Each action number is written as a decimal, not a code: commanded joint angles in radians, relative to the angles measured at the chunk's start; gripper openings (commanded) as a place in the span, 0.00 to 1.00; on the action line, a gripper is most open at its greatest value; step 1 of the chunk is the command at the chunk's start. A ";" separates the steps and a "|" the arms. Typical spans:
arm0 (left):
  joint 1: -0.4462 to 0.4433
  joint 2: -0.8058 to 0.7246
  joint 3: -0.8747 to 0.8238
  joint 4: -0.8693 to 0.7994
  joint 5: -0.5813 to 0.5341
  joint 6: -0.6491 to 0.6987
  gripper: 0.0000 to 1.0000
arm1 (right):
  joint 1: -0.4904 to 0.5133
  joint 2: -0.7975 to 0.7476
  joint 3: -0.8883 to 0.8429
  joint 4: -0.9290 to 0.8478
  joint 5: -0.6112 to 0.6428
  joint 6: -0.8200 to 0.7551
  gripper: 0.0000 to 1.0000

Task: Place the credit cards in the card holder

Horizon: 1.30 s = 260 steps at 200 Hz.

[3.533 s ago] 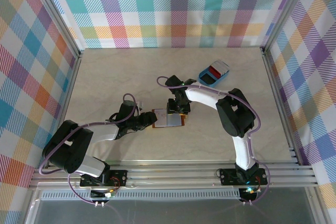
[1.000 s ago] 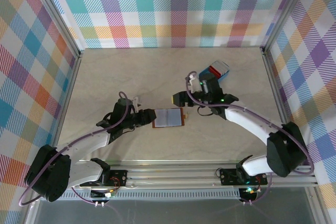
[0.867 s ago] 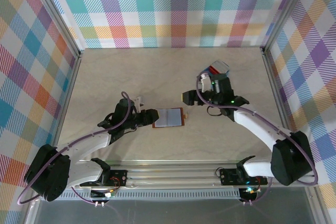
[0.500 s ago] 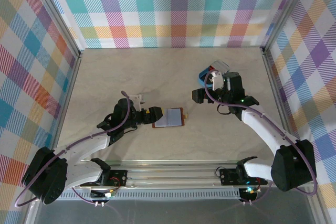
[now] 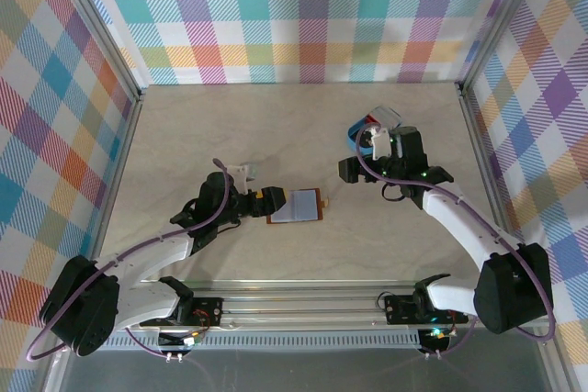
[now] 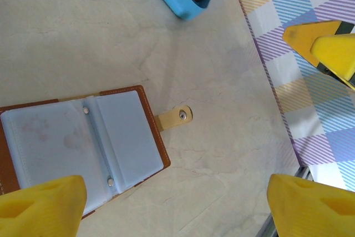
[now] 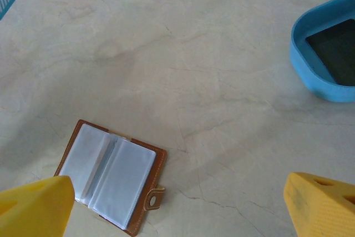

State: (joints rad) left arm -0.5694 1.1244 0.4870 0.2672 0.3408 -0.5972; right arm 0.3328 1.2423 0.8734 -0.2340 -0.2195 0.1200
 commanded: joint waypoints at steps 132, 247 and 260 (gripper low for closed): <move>-0.010 -0.031 -0.036 -0.063 -0.064 -0.040 0.76 | 0.072 0.030 0.053 -0.145 0.055 -0.082 0.86; -0.010 -0.041 -0.052 -0.085 -0.067 -0.071 0.74 | 0.166 0.075 0.052 -0.181 0.161 -0.054 0.86; -0.010 -0.043 -0.060 -0.057 -0.059 -0.063 0.74 | 0.162 0.102 0.081 -0.197 0.216 -0.117 0.89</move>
State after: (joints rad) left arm -0.5694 1.0966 0.4465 0.1638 0.2611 -0.6727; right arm 0.4973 1.3037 0.9043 -0.3912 -0.1009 0.0971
